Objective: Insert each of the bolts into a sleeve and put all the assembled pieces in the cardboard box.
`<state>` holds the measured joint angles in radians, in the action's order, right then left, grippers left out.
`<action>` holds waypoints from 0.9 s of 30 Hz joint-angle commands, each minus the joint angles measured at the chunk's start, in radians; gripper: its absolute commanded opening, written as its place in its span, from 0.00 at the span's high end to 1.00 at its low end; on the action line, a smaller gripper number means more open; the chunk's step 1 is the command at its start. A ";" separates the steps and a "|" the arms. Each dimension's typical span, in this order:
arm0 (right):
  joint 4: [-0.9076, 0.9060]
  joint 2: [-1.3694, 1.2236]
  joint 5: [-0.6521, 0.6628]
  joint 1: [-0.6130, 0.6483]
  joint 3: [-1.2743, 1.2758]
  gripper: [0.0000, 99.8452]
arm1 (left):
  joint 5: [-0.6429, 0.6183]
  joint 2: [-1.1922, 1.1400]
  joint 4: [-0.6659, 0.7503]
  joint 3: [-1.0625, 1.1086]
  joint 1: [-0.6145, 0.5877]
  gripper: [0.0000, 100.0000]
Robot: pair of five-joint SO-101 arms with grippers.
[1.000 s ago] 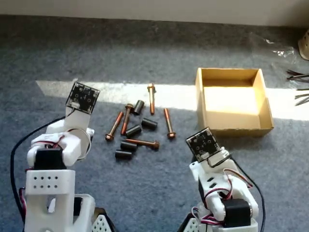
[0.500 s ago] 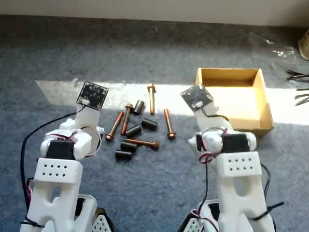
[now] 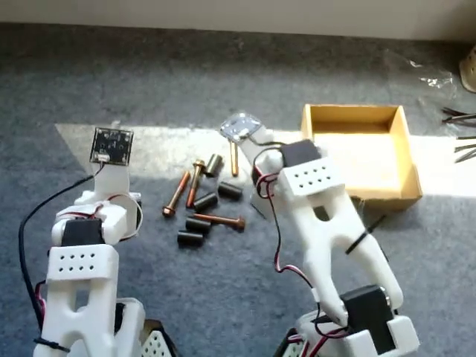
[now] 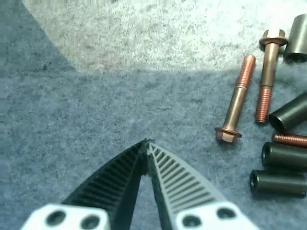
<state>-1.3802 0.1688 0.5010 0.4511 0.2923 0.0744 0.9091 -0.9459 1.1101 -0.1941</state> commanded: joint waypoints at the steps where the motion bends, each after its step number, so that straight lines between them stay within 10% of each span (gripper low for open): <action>1: -0.010 -0.018 -0.002 0.042 -0.110 0.99 | -0.009 0.004 0.044 0.015 -0.012 0.99; 27: 0.131 -0.415 0.310 0.211 -0.325 0.87 | -0.008 0.004 0.140 0.054 -0.125 0.99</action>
<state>-1.2651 -0.2209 0.7925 0.6567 0.0560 0.0744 0.9091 -0.8216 1.1715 -0.3061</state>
